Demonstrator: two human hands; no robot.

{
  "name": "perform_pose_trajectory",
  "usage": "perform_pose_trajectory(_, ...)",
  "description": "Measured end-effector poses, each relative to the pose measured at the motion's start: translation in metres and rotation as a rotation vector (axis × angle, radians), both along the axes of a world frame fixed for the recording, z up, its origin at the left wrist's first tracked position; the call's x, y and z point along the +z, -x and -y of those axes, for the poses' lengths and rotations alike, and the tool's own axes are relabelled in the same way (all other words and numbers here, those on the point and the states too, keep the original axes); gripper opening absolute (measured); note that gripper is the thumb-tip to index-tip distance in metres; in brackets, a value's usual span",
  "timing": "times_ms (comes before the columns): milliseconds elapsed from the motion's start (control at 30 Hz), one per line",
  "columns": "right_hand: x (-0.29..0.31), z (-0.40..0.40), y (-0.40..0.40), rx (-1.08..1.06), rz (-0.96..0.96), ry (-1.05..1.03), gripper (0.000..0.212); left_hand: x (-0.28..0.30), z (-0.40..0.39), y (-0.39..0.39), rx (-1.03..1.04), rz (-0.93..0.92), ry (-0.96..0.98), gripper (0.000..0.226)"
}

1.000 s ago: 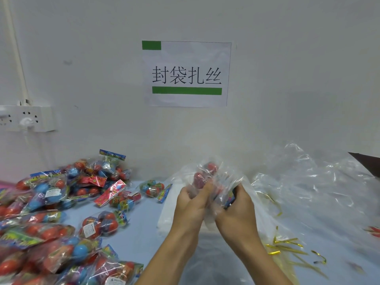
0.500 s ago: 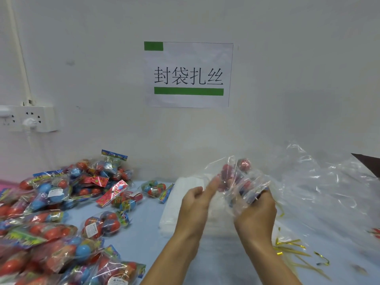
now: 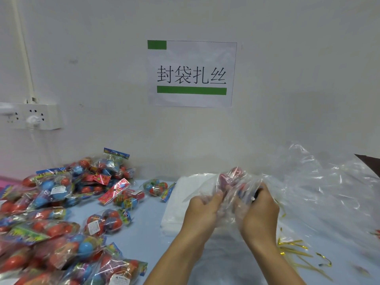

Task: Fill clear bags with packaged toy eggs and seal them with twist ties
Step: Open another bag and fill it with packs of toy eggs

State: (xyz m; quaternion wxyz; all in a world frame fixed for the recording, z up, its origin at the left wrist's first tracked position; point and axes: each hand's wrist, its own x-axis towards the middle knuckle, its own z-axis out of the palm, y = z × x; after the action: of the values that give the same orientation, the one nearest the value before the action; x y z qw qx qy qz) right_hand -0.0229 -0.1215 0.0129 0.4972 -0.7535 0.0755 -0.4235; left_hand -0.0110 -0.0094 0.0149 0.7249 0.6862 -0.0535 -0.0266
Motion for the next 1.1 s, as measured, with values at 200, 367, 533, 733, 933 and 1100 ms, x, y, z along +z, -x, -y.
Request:
perform_pose_trajectory(200,-0.002,-0.007,0.000,0.104,-0.044,-0.067,0.020,0.008,-0.003,-0.001,0.100,-0.094,0.128,0.039)
perform_pose_trajectory(367,-0.001,-0.010,0.003,0.341,-0.154,0.025,0.013,0.003,-0.007,-0.002,0.143,-0.101,-0.006,0.037)
perform_pose_trajectory(533,-0.002,-0.001,0.003,0.145,-0.172,0.142,0.021,0.000,-0.008,-0.001,0.160,-0.033,-0.178,0.038)
perform_pose_trajectory(733,-0.001,0.006,0.000,-0.047,-0.230,0.162,0.023,0.004,-0.010,0.002,0.238,0.034,-0.267,0.023)
perform_pose_trajectory(933,-0.006,0.015,-0.009,0.009,-0.292,-0.120,0.029,0.021,-0.017,0.006,0.228,-0.012,0.049,0.042)
perform_pose_trajectory(1100,-0.011,0.013,-0.017,0.182,-0.179,-0.546,0.018,0.016,-0.016,0.004,0.191,-0.062,-0.071,0.011)
